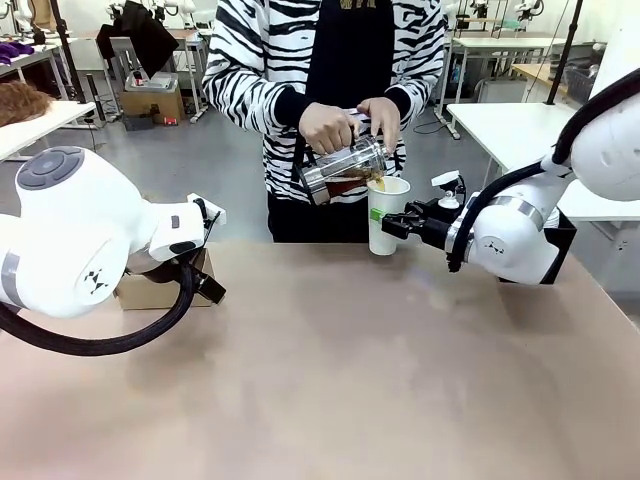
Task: Pour a drink into a cup and package it in a carrier.
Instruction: When a person places the Paper Cup Lid on the 600 ml Paper Cup , lift the 600 ml Paper Cup.
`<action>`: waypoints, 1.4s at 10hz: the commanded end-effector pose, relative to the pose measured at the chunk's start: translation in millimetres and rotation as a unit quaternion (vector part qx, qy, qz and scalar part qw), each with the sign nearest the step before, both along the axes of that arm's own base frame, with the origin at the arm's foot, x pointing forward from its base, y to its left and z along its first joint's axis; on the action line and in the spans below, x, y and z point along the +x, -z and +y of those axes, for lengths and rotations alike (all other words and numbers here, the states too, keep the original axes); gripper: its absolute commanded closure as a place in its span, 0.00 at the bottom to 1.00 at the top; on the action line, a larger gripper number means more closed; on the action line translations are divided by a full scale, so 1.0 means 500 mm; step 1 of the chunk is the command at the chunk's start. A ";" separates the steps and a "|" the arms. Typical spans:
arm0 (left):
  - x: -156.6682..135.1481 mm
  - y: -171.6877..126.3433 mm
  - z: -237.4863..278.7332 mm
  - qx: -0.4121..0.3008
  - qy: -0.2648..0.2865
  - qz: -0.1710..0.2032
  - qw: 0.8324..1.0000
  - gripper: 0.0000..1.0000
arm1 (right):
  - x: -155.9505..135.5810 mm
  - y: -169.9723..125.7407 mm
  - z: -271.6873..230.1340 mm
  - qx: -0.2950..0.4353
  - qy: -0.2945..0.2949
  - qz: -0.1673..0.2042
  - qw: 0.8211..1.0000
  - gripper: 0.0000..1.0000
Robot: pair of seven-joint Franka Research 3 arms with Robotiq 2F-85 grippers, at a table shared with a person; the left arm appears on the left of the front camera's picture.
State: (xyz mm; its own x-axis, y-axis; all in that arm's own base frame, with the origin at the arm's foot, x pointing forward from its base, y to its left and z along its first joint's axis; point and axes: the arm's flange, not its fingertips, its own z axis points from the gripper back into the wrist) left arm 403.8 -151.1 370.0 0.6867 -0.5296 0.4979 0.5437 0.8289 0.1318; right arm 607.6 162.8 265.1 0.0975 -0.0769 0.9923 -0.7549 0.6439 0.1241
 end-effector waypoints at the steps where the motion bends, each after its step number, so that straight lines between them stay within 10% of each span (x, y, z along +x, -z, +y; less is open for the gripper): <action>1: -0.001 -0.001 0.000 -0.001 0.001 0.000 1.000 0.00 | 0.003 -0.002 0.004 -0.003 -0.001 -0.001 1.000 0.20; 14: -0.001 -0.001 0.000 -0.001 0.001 0.000 1.000 0.00 | 0.003 -0.002 0.004 -0.003 -0.001 -0.001 1.000 0.20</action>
State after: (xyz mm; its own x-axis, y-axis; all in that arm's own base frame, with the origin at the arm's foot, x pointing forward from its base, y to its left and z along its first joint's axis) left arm 403.8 -151.1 370.0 0.6867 -0.5296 0.4979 0.5437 0.8289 0.1318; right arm 607.5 162.8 264.9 0.0979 -0.0766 0.9922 -0.7549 0.6440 0.1242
